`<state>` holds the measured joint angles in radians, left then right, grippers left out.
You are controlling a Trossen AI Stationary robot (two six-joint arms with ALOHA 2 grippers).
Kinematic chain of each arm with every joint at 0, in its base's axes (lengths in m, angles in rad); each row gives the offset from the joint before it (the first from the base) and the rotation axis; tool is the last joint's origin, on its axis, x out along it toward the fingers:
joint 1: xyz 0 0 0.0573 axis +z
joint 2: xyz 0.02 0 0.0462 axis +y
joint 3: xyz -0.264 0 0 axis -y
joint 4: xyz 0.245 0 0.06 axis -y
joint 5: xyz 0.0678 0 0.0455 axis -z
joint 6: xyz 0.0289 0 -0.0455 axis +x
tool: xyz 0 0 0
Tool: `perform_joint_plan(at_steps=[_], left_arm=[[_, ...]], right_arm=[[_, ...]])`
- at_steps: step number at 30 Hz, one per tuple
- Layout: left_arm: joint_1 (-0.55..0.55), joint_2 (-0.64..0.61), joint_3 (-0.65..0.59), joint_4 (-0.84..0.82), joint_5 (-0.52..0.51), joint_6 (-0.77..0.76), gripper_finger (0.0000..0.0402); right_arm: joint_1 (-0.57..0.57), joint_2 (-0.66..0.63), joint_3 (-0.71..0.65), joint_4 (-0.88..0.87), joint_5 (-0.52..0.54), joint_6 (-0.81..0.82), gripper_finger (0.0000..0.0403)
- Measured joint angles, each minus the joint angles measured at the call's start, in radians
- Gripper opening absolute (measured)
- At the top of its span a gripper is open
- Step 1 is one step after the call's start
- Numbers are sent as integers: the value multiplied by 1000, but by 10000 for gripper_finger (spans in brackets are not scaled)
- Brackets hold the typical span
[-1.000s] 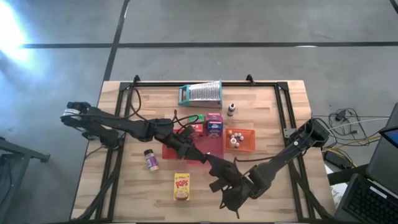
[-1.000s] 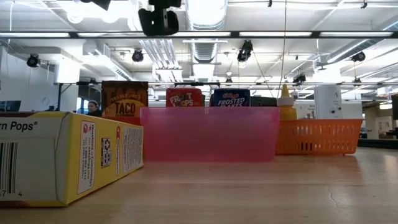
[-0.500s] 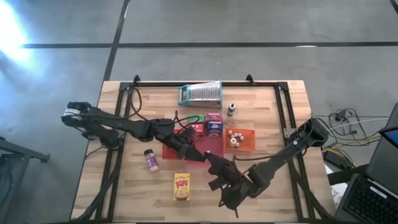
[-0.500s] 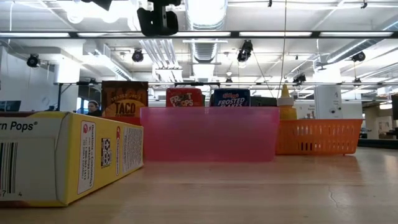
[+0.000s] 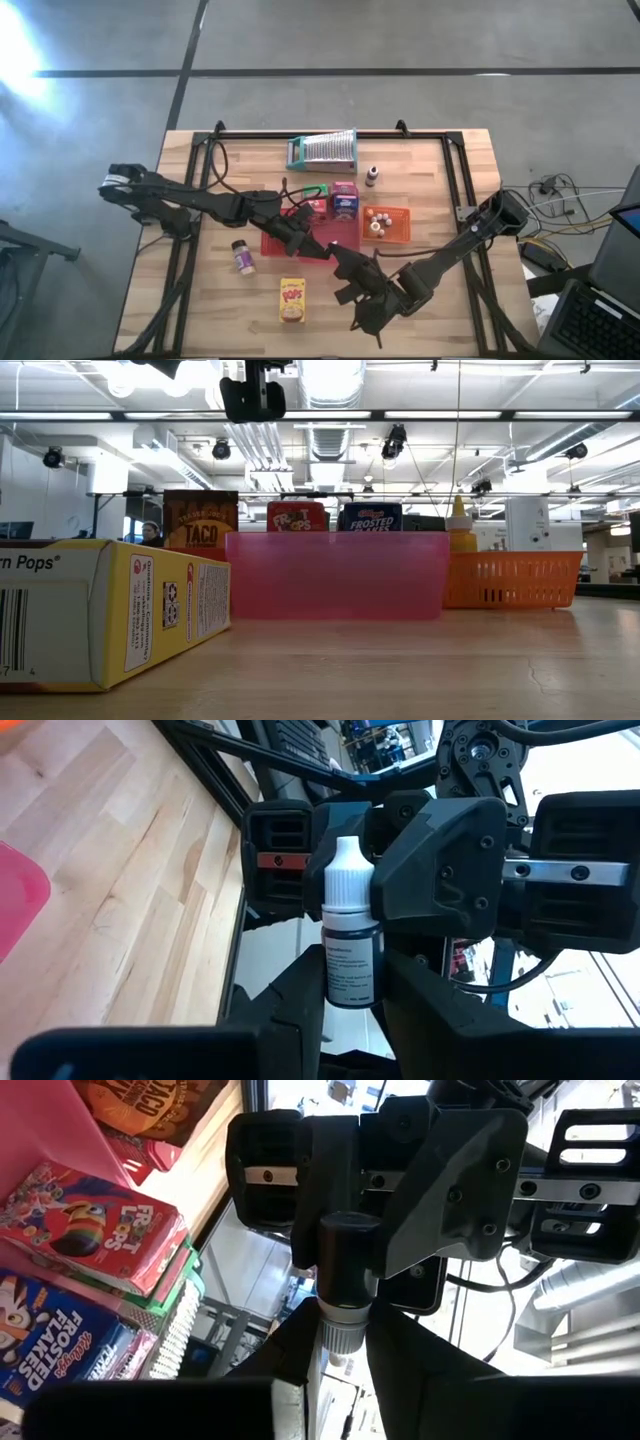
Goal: Pick & Place Kitchen Items
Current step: Put the small brown food coloring bottle into the orange bin
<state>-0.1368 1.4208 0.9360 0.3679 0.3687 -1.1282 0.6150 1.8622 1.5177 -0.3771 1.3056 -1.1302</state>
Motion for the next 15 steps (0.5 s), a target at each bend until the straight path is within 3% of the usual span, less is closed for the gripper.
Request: perform_joint_plan(at_steps=[8, 15], left_arm=[[0, 0, 0, -2, 1, 20, 95], [0, -4, 0, -2, 9, 143, 95]], right_arm=[[-1, -2, 0, 2, -4, 26, 130], [0, -4, 0, -14, 57, 327, 206]])
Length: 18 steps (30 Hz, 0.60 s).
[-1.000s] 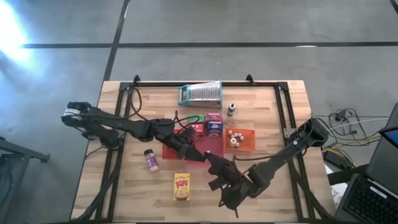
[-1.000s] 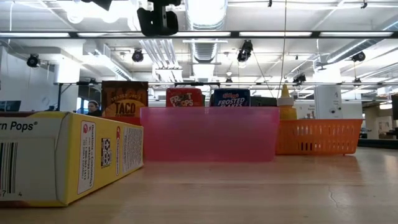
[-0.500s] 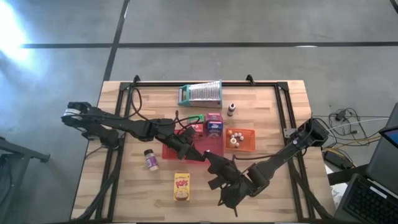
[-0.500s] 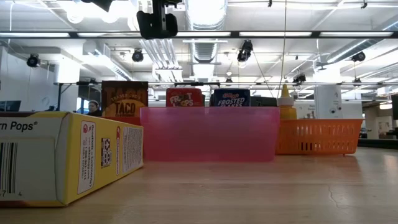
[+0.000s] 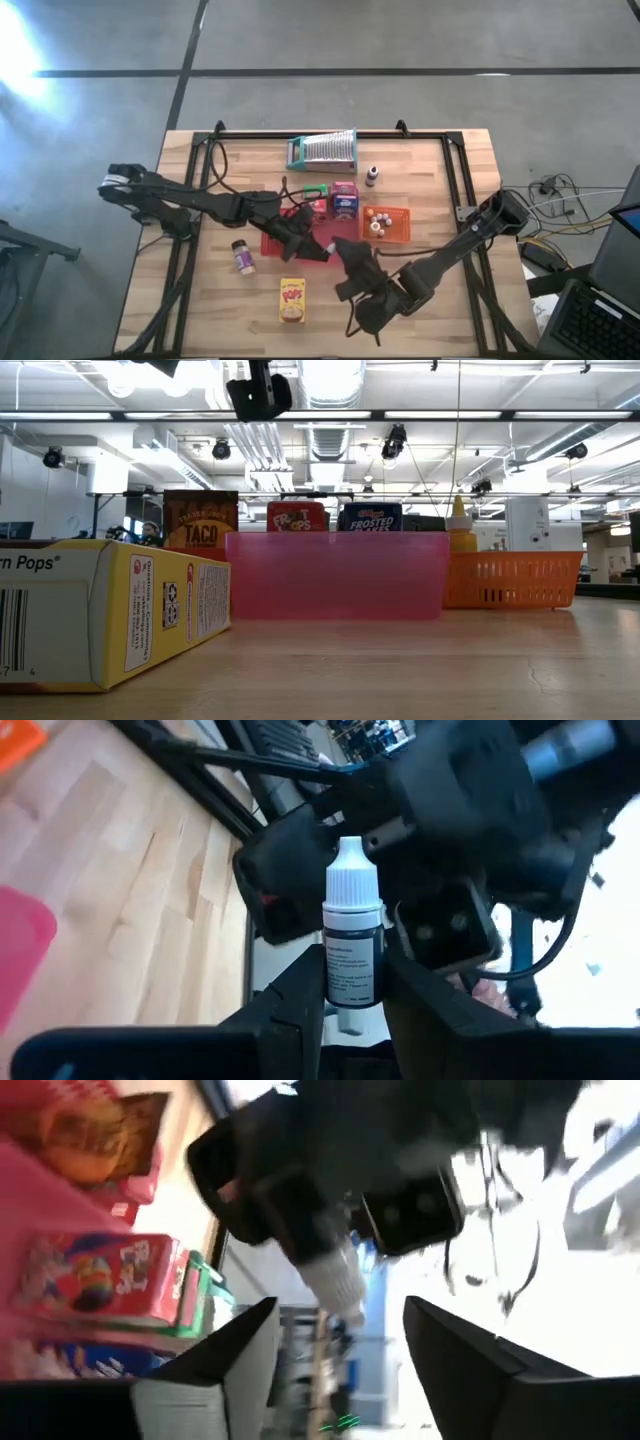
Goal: Pick & Place Kitchen Items
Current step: Put the small brown food coloring bottle into the orange bin
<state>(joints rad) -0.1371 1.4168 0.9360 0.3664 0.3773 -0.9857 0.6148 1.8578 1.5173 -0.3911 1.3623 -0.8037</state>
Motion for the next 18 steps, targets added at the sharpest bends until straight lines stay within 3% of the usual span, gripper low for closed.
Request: perform_joint_plan(at_steps=[4, 7, 12, 15, 18], left_arm=[[0, -2, 0, -14, 0, 104, 94], [0, -2, 0, -65, 0, 162, 94], [0, -1, -1, -99, -24, 341, 94], [-3, 0, -1, -110, -60, 506, 94], [-12, 0, -1, -164, -169, 662, 94]], right_arm=[[17, -34, 0, -136, -24, 294, 232], [37, -79, 0, -295, -190, 559, 243], [35, -172, 0, -504, -572, 998, 248], [20, -209, -3, -511, -712, 1113, 240], [15, -223, -4, -501, -731, 1130, 228]])
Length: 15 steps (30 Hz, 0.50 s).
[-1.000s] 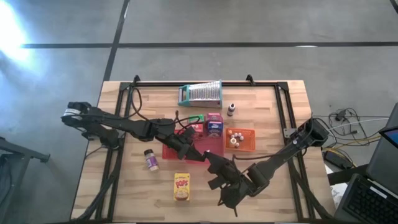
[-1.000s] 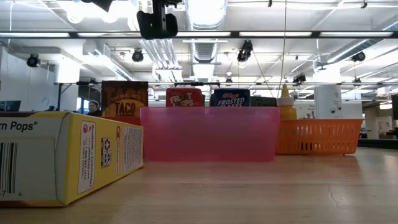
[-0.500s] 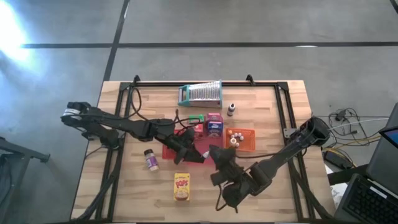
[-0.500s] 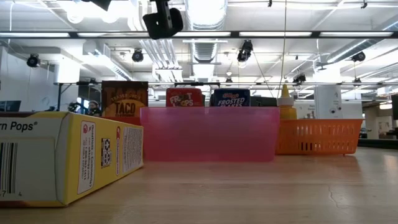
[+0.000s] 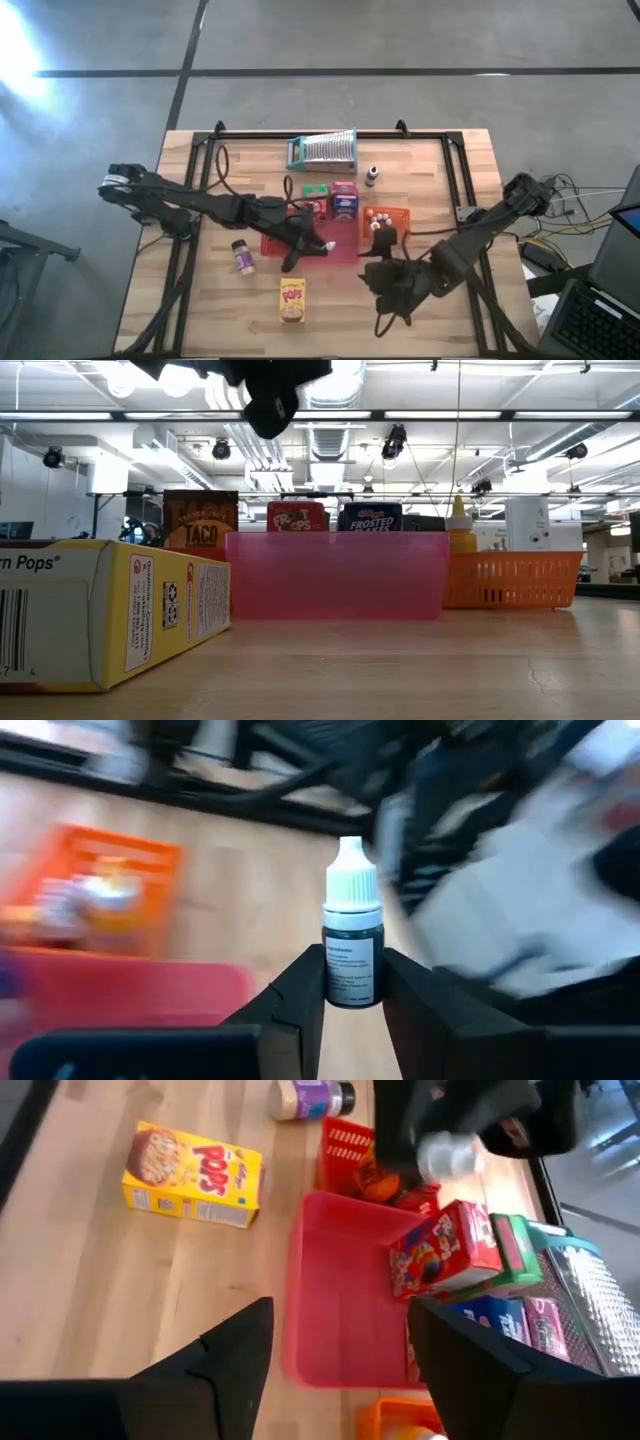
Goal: Pick & Place Kitchen Items
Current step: Put the small brown food coloring bottle into the orange bin
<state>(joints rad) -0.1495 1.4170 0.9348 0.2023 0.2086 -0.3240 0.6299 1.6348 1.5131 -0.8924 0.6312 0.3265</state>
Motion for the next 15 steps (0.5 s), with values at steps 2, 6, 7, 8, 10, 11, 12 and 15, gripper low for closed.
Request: perform_joint_plan(at_steps=[2, 6, 7, 8, 10, 11, 12, 15], left_arm=[[-9, 1, 0, -37, -110, 96, 94], [-39, 7, 0, -65, -309, 273, 94], [-50, 8, 0, -63, -344, 311, 94], [-62, 12, 0, -57, -375, 347, 94], [-85, 15, 0, -51, -447, 404, 94], [-94, 20, 0, -55, -477, 424, 94], [-101, 30, 0, -44, -505, 439, 94], [-114, 62, 1, -41, -542, 473, 94]], right_arm=[[-4, -6, 0, 8, -2, -9, 221], [-31, -7, 0, 9, -5, -7, 212], [-42, -5, 0, 10, -9, 0, 211], [-54, -5, 0, 10, -14, 4, 210], [-82, -5, 0, 12, -51, 7, 211], [-96, -5, 0, 15, -79, 6, 213], [-113, -5, 0, 20, -104, 6, 215], [-149, -5, -1, 45, -139, -2, 224]])
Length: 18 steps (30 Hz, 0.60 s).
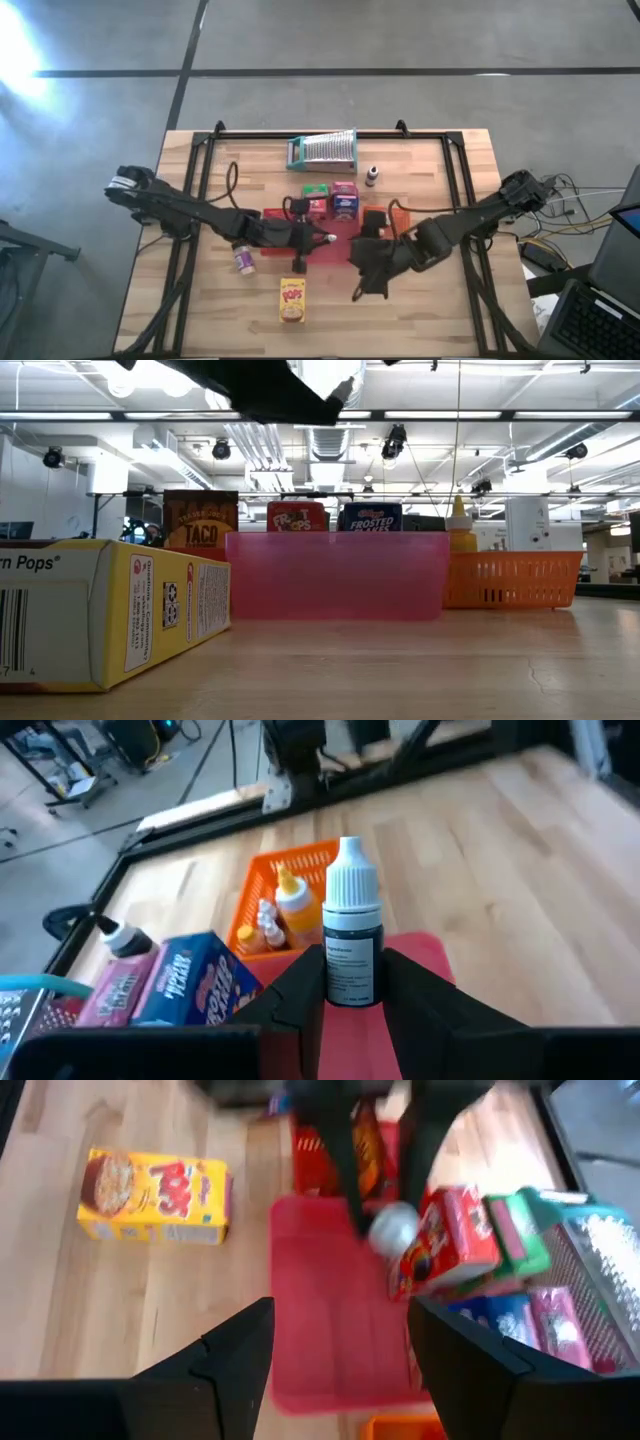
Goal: Pick & Place Kitchen Items
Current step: Put the small brown food coloring bottle into the orange bin
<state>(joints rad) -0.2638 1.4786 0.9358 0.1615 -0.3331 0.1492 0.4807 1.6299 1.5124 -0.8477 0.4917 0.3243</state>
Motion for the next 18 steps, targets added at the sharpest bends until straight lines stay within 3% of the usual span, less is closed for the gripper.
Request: perform_joint_plan(at_steps=[5, 9, 18], left_arm=[[-2, 88, 62, -9, -9, 35, 94], [-3, 139, 127, -33, -15, 68, 94], [-6, 162, 198, -54, -78, 107, 94]], right_arm=[[-40, 6, 0, 58, -19, -68, 238], [-64, 8, 0, 41, -102, -58, 245], [-62, 6, 0, -12, -89, -53, 241]])
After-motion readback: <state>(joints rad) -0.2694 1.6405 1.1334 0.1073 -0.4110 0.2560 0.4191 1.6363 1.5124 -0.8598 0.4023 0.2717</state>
